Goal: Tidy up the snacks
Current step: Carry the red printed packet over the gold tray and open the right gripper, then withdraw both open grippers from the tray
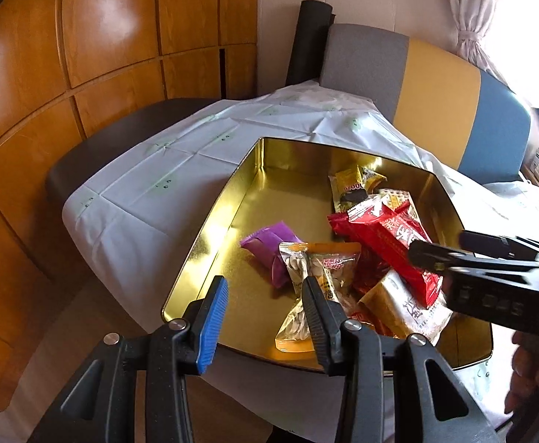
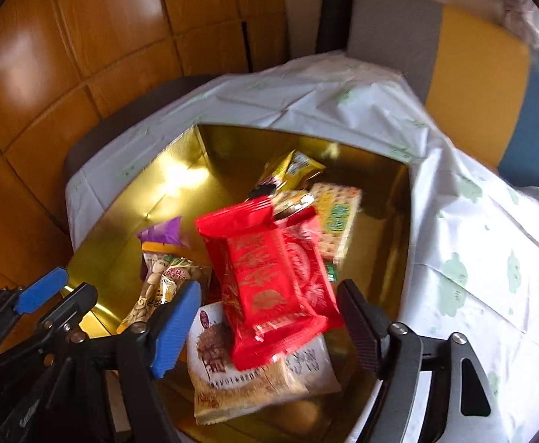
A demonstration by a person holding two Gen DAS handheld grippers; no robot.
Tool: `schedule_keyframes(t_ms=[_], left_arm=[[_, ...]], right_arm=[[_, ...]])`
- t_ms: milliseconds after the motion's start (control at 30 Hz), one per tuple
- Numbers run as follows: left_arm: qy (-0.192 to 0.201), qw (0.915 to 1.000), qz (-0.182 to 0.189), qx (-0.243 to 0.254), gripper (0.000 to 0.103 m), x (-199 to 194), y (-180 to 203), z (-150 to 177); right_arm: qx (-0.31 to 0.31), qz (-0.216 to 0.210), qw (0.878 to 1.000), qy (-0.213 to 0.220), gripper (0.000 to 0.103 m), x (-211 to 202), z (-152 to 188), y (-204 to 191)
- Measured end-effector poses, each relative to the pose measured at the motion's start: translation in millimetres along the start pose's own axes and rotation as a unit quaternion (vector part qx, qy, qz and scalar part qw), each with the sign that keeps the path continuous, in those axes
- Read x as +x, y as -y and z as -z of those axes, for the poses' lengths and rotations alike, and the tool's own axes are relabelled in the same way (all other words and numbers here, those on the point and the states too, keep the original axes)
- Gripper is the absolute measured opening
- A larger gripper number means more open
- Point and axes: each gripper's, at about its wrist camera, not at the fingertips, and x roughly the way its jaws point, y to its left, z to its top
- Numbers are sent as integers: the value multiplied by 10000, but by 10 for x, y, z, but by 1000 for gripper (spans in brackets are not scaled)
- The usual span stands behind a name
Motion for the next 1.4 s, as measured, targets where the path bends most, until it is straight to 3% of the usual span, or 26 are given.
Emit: schedule_keyframes(t_ms=[133, 233, 400, 500, 700, 1400], left_arm=[[135, 9999, -13, 41, 43, -83, 44, 3], [237, 9997, -65, 96, 61, -154, 126, 23], [500, 9986, 31, 188, 66, -287, 243, 82], [564, 9983, 92, 135, 67, -334, 301, 105], [795, 9964, -226, 195, 66, -434, 390, 143], [758, 9970, -117, 130, 66, -447, 384, 161]], right_arm=[[342, 200, 9984, 392, 86, -296, 140, 99], [539, 444, 9958, 588, 89, -464, 289, 156], [612, 756, 9929, 683, 90, -612, 523, 213], [623, 852, 9917, 729, 91, -673, 626, 238], [579, 949, 9900, 872, 93, -734, 724, 232], [516, 897, 9904, 921, 94, -712, 753, 148]])
